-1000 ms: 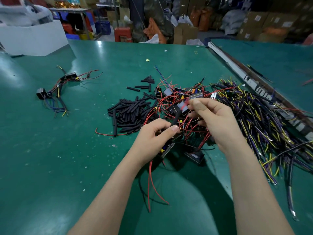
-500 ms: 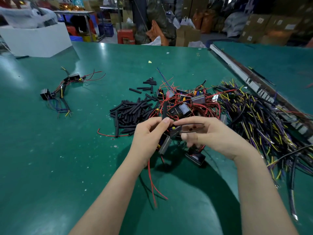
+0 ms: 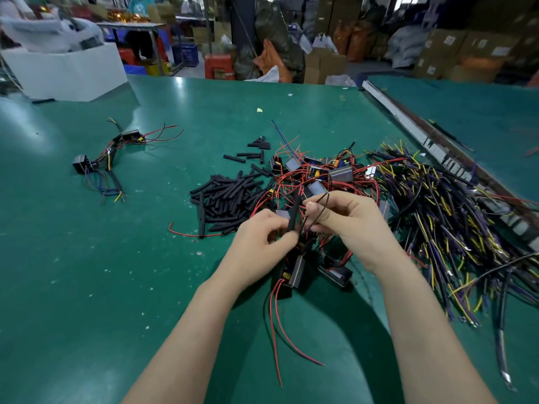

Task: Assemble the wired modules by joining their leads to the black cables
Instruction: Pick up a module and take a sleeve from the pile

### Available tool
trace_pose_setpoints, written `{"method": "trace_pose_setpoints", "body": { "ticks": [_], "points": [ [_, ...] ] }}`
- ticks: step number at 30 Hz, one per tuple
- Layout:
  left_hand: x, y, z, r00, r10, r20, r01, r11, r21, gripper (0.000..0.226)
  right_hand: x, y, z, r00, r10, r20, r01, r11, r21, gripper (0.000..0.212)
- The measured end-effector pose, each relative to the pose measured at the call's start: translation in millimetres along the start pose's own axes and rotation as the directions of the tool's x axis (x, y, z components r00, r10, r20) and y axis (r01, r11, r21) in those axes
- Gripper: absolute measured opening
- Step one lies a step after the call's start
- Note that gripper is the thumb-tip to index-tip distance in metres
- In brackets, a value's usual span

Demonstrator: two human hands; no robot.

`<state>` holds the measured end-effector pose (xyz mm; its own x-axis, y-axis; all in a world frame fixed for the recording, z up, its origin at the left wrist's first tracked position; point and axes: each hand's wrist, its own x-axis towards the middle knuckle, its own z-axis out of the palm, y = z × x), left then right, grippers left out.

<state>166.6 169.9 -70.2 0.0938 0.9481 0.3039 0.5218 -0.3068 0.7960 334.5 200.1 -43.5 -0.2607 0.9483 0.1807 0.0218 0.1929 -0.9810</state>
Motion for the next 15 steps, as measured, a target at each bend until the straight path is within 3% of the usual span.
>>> {"method": "trace_pose_setpoints", "body": {
  "ticks": [3, 5, 7, 12, 15],
  "points": [
    [1, -3, -4, 0.992, -0.009, 0.124, 0.001, 0.998, 0.061, 0.031, 2, 3, 2, 0.996, 0.018, -0.088, -0.012, 0.997, 0.07, 0.009],
    [1, -4, -5, 0.992, -0.003, 0.128, -0.009, 0.996, 0.091, 0.038, 3, 3, 2, 0.993, 0.036, -0.116, -0.018, 0.987, 0.158, 0.006],
    [1, -4, -4, 0.998, 0.0, 0.058, -0.004, 0.997, 0.076, 0.048, 3, 3, 1, 0.993, 0.046, -0.108, -0.025, 0.981, 0.19, 0.004],
    [0, 5, 5, 0.967, -0.021, -0.256, -0.051, 0.96, -0.274, 0.047, 4, 5, 2, 0.994, 0.043, -0.096, -0.029, 0.989, 0.144, 0.008],
    [-3, 8, 14, 0.981, 0.073, -0.178, -0.119, 0.958, -0.262, 0.045, 4, 6, 8, 0.995, 0.036, -0.095, -0.023, 0.992, 0.127, 0.006]
  ]
}}
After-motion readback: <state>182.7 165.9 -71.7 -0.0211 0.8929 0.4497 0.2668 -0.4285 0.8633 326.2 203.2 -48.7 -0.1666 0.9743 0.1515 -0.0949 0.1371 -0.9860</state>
